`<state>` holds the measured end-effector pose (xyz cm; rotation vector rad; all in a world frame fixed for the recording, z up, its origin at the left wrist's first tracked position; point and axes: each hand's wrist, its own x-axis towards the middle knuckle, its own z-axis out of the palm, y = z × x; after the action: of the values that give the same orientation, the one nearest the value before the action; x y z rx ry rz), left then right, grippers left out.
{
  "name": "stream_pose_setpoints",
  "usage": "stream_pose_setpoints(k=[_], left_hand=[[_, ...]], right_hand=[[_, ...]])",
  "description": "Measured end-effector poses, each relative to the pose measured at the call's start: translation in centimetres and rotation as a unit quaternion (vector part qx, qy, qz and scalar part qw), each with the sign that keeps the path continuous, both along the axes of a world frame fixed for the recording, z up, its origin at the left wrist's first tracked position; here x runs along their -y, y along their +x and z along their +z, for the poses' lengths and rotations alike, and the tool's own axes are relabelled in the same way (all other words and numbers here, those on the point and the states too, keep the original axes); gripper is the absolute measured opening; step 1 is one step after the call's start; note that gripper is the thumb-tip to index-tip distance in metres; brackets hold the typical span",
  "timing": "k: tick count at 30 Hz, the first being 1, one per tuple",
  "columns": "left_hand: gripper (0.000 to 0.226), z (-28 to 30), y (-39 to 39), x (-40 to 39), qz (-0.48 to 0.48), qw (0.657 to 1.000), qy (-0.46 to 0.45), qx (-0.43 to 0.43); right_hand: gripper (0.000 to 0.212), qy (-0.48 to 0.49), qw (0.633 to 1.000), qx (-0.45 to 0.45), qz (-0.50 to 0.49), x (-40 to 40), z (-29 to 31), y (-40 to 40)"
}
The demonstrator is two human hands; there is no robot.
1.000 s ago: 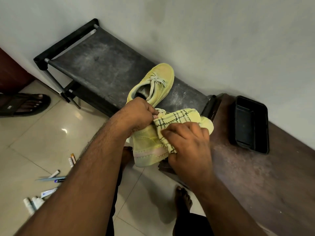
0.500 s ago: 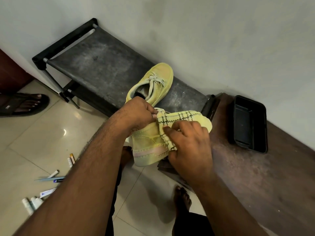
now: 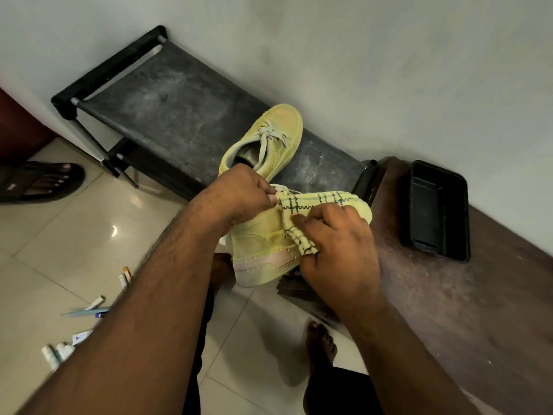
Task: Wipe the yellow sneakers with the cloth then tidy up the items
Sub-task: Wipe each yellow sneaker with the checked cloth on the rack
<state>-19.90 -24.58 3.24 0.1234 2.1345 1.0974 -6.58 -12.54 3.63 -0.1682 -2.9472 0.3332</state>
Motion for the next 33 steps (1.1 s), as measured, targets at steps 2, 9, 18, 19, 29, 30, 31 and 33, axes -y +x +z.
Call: stream_pose_setpoints(k=[2, 9, 18, 19, 29, 30, 31, 33], left_hand=[[0.020, -0.1, 0.0, 0.1, -0.004, 1.000, 0.002, 0.007], [0.014, 0.1, 0.2, 0.1, -0.005, 1.000, 0.004, 0.022], [0.012, 0.3, 1.3, -0.3, 0.049, 0.996, 0.043, 0.055], [0.013, 0.3, 1.3, -0.2, 0.054, 0.996, 0.046, 0.055], [0.013, -0.6, 1.2, -1.4, 0.031, 0.997, 0.050, 0.039], [0.014, -0.7, 1.1, -1.3, 0.021, 0.998, 0.044, 0.036], [0.014, -0.8, 1.0, -1.2, 0.012, 0.999, 0.040, 0.033], [0.013, -0.8, 1.0, -1.0, 0.001, 0.999, 0.038, 0.030]], right_hand=[[0.041, -0.002, 0.997, 0.013, -0.078, -1.4, 0.1, -0.2], [0.048, -0.071, 0.975, 0.107, -0.179, -1.9, 2.1, 1.7], [0.053, -0.128, 0.978, 0.087, -0.142, 1.8, 1.6, 2.8], [0.052, -0.130, 0.978, 0.090, -0.138, 1.9, 1.5, 2.5], [0.040, -0.131, 0.969, 0.139, -0.160, 0.1, 3.0, 1.1], [0.041, -0.141, 0.971, 0.143, -0.132, 0.8, 3.1, 1.4], [0.042, -0.147, 0.972, 0.144, -0.116, 1.1, 3.1, 1.5], [0.043, -0.143, 0.970, 0.147, -0.131, 0.5, 2.9, 1.4]])
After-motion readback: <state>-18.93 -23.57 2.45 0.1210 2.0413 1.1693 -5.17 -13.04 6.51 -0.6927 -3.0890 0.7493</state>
